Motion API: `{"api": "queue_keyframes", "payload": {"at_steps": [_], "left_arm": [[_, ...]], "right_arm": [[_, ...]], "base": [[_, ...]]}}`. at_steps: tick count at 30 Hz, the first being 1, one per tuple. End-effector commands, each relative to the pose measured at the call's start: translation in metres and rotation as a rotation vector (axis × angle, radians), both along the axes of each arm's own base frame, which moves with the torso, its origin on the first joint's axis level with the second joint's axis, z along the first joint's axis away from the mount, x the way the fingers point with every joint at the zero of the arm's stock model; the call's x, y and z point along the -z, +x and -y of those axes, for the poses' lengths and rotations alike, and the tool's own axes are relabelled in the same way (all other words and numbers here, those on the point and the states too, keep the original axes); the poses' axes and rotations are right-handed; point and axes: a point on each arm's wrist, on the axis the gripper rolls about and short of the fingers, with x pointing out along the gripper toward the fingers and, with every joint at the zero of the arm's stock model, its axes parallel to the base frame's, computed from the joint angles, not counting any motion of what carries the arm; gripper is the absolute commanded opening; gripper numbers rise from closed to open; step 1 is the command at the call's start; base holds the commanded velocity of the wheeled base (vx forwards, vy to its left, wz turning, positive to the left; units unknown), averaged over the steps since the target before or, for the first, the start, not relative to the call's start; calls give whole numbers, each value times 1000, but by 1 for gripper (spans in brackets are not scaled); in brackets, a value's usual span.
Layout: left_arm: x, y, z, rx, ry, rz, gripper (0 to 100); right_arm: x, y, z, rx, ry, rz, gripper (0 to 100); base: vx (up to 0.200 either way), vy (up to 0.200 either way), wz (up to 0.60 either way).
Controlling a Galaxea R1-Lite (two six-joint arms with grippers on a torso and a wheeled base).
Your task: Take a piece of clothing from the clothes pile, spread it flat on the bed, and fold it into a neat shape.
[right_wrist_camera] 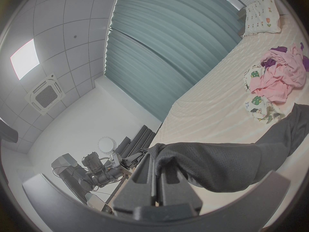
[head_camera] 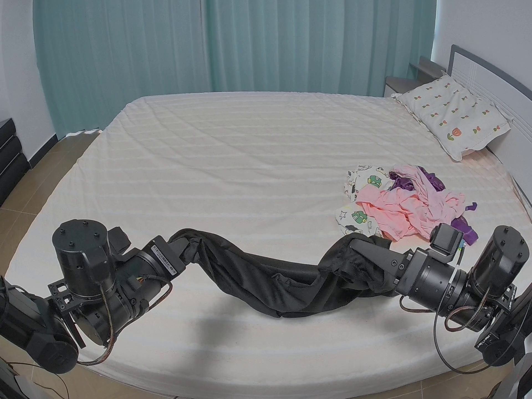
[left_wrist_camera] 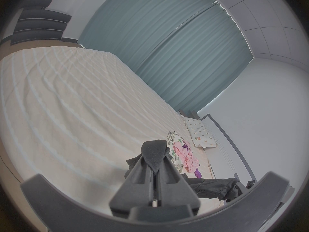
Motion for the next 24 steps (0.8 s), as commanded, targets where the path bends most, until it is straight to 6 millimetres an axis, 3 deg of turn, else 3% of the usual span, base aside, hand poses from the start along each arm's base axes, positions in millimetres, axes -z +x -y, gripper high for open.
{"api": "queue_keyframes", "payload": {"at_steps": [1, 16, 24], "left_arm": [[0, 0, 0, -1, 0, 0, 0], [0, 0, 0, -1, -1, 1, 0], [2, 0, 0, 2, 3, -5, 0]], "right_arm": [[-1, 0, 0, 0, 6, 7, 0], [-1, 1, 0, 3, 9, 4, 0], [0, 1, 2, 6, 9, -4, 0]], "base": [[0, 200, 0], [0, 200, 0], [0, 0, 0]]}}
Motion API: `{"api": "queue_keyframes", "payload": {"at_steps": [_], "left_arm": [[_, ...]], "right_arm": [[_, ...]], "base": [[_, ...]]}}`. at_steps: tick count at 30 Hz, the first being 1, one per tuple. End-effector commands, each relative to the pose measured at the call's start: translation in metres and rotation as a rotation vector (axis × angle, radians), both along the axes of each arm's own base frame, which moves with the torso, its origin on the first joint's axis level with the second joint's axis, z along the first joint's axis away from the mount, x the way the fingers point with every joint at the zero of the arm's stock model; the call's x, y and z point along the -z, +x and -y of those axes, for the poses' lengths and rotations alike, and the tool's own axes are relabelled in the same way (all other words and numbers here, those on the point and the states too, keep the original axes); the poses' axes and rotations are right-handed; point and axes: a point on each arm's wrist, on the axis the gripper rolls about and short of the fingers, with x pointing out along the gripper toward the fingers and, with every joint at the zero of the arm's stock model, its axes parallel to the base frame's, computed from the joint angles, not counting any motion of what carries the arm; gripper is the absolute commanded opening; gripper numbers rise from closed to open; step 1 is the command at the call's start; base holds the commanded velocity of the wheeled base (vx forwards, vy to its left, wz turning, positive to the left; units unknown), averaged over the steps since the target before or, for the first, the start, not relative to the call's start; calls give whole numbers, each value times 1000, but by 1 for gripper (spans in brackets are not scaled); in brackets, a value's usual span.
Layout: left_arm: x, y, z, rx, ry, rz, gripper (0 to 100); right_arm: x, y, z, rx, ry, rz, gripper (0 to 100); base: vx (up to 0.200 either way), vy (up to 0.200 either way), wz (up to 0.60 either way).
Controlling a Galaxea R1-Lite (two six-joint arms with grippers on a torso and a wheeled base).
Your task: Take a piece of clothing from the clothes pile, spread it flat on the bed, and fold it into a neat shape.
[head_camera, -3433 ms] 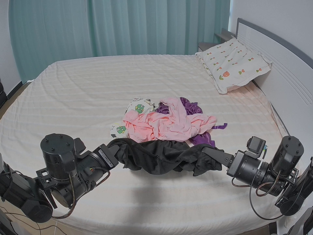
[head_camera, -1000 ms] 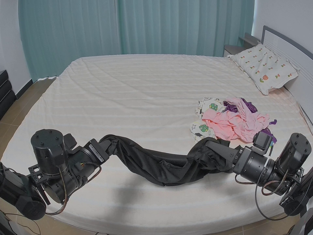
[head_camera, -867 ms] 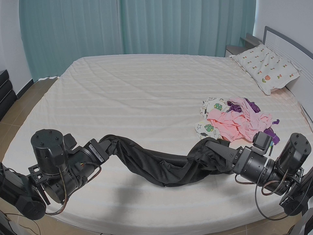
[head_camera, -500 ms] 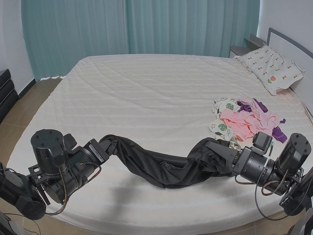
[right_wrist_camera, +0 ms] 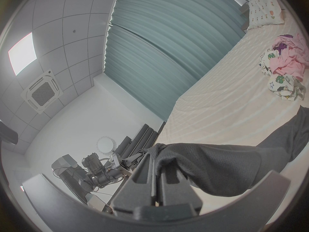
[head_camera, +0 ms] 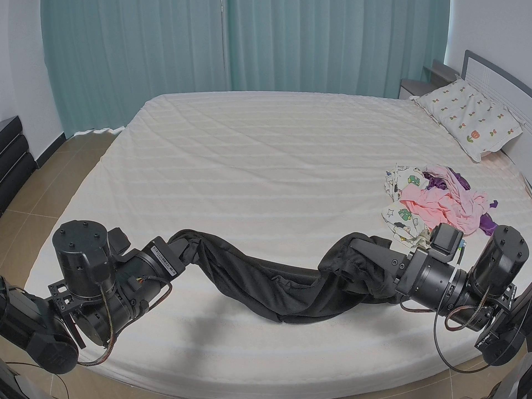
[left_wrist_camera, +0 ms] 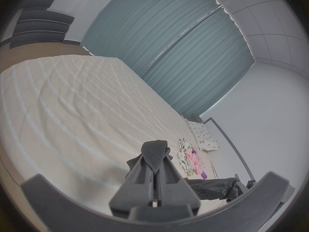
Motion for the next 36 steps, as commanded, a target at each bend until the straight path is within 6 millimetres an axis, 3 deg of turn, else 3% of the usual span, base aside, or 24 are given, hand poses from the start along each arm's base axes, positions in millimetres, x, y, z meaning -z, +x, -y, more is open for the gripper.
{"api": "queue_keyframes", "payload": {"at_steps": [1, 15, 22, 30, 34, 36], "left_arm": [[1, 0, 1, 3, 2, -3, 0], [-1, -4, 2, 17, 0, -1, 0], [-10, -18, 6, 67, -18, 32, 0], [-37, -48, 1, 137, -28, 104, 0], [-50, -51, -3, 130, -43, 125, 0], [-76, -42, -5, 92, -61, 162, 0]], "right_arm": [[0, 0, 0, -1, 3, 4, 0], [1, -6, 1, -20, -9, 4, 0], [-8, -20, -3, -69, 15, 34, 0], [-35, -34, 7, -76, 88, 134, 0], [-55, -43, 15, -74, 126, 202, 0], [-85, -34, 14, -46, 156, 267, 0]], "base": [[0, 0, 0], [-200, 0, 0], [-200, 0, 0], [-200, 0, 0], [-200, 0, 0], [-200, 0, 0]]}}
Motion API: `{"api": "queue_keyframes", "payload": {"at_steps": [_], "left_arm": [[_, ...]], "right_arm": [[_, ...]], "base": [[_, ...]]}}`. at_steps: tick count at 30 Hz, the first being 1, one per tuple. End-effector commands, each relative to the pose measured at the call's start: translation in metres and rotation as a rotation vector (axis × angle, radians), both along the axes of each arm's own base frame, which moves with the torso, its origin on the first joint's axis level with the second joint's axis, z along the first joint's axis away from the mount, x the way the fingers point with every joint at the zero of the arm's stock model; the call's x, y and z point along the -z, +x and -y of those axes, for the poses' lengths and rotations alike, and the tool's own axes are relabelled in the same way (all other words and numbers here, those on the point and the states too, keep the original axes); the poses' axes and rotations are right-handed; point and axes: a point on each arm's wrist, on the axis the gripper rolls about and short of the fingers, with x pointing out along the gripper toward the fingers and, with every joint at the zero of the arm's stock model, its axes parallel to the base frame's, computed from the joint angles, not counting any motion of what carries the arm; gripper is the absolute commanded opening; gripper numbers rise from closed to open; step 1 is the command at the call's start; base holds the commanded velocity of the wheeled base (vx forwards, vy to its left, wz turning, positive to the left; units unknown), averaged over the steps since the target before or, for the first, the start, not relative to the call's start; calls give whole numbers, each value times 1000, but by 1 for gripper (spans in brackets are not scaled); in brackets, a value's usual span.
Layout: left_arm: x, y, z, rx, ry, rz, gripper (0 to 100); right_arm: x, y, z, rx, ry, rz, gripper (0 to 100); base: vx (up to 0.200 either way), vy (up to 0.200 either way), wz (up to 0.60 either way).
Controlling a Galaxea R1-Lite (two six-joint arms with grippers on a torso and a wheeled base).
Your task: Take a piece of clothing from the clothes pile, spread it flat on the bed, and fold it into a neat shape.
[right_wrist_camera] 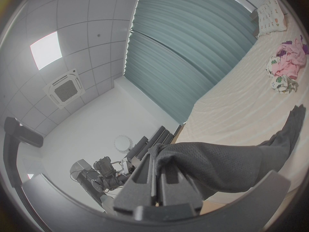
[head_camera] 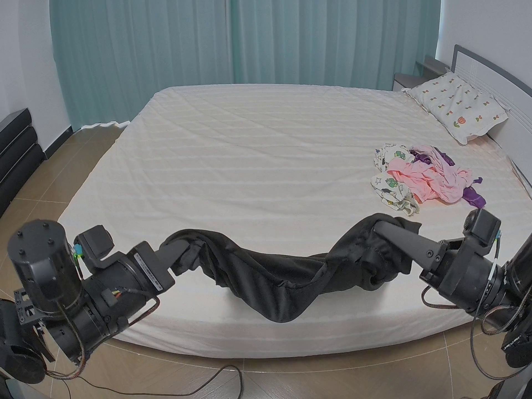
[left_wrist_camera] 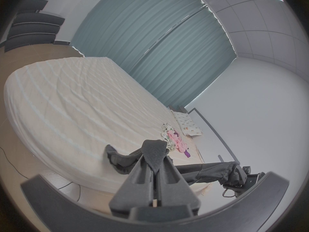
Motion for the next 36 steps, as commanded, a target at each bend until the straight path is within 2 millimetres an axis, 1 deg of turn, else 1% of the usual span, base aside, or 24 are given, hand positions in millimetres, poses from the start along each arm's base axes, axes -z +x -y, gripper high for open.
{"api": "queue_keyframes", "payload": {"at_steps": [1, 3, 4, 5, 7, 8, 9, 10, 11, 12, 13, 14, 16, 18, 19, 20, 22, 23, 24, 25, 27, 30, 32, 36], "left_arm": [[-50, 3, -9, -44, -71, 105, 0], [-71, 11, -10, -67, -31, 119, 0], [-79, 13, -11, -78, -22, 121, 0], [-90, 17, -13, -97, -21, 123, 0], [-107, 22, -17, -125, -26, 130, 0], [-117, 26, -19, -140, -30, 136, 0], [-123, 28, -21, -154, -36, 146, 0], [-130, 30, -24, -169, -44, 159, 0], [-135, 36, -26, -192, -51, 172, 0], [-137, 43, -27, -209, -50, 174, 0], [-137, 47, -27, -216, -49, 173, 0], [-136, 59, -27, -241, -43, 165, 0], [-131, 70, -26, -254, -33, 146, 0], [-123, 81, -24, -264, -22, 119, 0], [-122, 82, -24, -263, -20, 116, 0], [-118, 91, -21, -269, -24, 101, 0], [-114, 101, -17, -262, -35, 83, 0], [-112, 108, -14, -255, -38, 75, 0], [-112, 108, -14, -255, -38, 75, 0], [-110, 120, -11, -257, -36, 68, 0], [-107, 130, -8, -260, -33, 62, 0], [-103, 139, -6, -265, -26, 52, 0], [-99, 144, -3, -263, -23, 45, 0], [-91, 157, 1, -268, -24, 24, 0]], "right_arm": [[-57, 2, 6, 34, 91, 141, 0], [-82, 5, 5, 43, 100, 152, 0], [-94, 8, 5, 52, 101, 152, 0], [-109, 12, 6, 71, 104, 153, 0], [-132, 23, 11, 119, 108, 157, 0], [-146, 31, 15, 152, 110, 163, 0], [-154, 39, 17, 176, 109, 165, 0], [-158, 50, 18, 204, 107, 163, 0], [-164, 68, 19, 248, 115, 165, 0], [-166, 82, 20, 284, 122, 167, 0], [-168, 88, 21, 299, 128, 166, 0], [-169, 108, 21, 344, 134, 162, 0], [-164, 131, 18, 385, 132, 150, 0], [-160, 146, 14, 411, 133, 138, 0], [-160, 148, 14, 416, 135, 141, 0], [-154, 160, 10, 444, 133, 123, 0], [-146, 170, 7, 457, 123, 106, 0], [-146, 170, 7, 457, 123, 106, 0], [-140, 176, 5, 461, 113, 94, 0], [-135, 182, 5, 471, 106, 84, 0], [-134, 188, 7, 490, 112, 84, 0], [-137, 191, 11, 515, 120, 93, 0], [-135, 193, 11, 517, 117, 88, 0], [-120, 204, 7, 519, 97, 58, 0]], "base": [[-200, 0, 0], [-200, 0, 0], [-200, 0, 0], [-200, 0, 0], [-200, 0, 0], [0, 0, 0], [0, 0, 0], [0, 0, 0], [0, 0, 0], [0, 0, 0], [0, 0, 0], [0, 0, 0], [0, 0, 0], [0, 0, 0], [0, 0, 0], [0, 0, 0], [0, 0, 0], [0, 0, 0], [0, 0, 0], [0, 0, 0], [200, 0, 0], [200, 0, 0], [200, 0, 0], [200, 0, 0]]}}
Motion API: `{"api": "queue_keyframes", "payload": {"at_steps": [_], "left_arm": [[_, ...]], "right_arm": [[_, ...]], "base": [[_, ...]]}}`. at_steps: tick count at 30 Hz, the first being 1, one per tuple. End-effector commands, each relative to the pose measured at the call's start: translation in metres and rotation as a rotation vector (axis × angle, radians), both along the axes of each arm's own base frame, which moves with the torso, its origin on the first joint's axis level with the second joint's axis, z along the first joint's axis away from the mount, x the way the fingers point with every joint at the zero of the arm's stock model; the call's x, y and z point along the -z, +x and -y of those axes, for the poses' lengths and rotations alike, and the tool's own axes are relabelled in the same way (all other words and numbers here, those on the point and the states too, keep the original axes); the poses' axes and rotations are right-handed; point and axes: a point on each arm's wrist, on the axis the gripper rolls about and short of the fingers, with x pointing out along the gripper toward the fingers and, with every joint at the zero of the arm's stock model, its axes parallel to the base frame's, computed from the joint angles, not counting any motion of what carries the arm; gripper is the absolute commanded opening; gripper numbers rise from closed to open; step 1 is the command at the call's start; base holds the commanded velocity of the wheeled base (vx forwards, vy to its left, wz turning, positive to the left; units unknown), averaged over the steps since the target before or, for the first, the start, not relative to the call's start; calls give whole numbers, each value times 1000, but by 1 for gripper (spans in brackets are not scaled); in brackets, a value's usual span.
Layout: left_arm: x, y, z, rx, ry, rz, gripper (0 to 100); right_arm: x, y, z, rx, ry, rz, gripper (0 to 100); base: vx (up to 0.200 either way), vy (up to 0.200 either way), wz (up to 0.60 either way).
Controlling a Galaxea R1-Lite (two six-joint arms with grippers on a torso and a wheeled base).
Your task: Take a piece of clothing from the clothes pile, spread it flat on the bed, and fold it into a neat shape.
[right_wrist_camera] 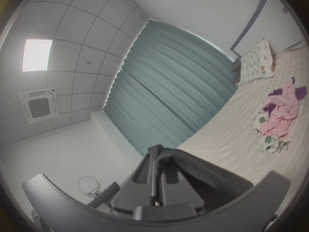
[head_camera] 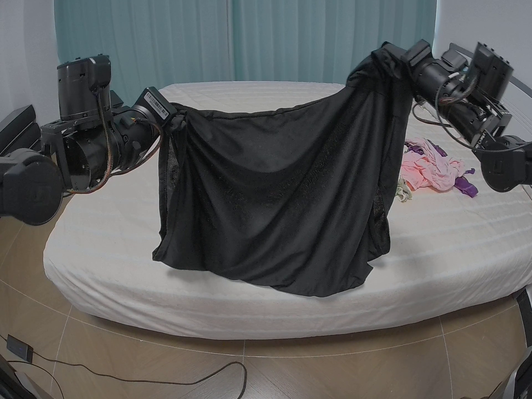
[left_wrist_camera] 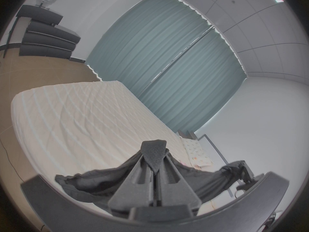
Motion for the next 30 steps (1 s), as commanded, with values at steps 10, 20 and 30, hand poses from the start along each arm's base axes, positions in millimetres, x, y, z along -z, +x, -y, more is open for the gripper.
{"api": "queue_keyframes", "payload": {"at_steps": [10, 20, 30], "left_arm": [[46, 47, 7, -40, 26, -113, 0], [79, 67, 10, -52, 56, -193, 0], [118, 90, 19, -41, 87, -274, 0]], "right_arm": [[55, 41, -12, 8, -36, -96, 0], [83, 54, -16, 9, -61, -165, 0], [123, 70, -18, 15, -94, -263, 0]], "base": [[200, 0, 0], [200, 0, 0], [200, 0, 0]]}}
